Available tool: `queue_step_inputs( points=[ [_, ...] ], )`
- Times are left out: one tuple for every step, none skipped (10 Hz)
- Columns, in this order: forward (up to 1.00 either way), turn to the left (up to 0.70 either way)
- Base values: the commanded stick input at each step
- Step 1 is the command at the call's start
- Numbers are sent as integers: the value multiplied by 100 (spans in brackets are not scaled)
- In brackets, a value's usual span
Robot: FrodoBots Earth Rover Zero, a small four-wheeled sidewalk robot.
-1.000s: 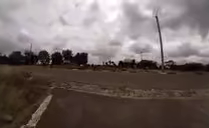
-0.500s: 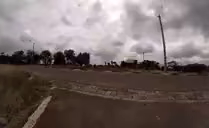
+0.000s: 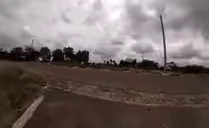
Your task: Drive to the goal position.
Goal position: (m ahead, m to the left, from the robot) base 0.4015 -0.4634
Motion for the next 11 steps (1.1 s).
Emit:
queue_step_inputs(
  points=[
    [50,0],
    [50,0],
    [50,-50],
    [50,-50],
    [50,-50],
    [50,-50],
    [50,-50],
    [50,-49],
    [50,-47],
    [50,-46],
    [50,-44]
  ],
)
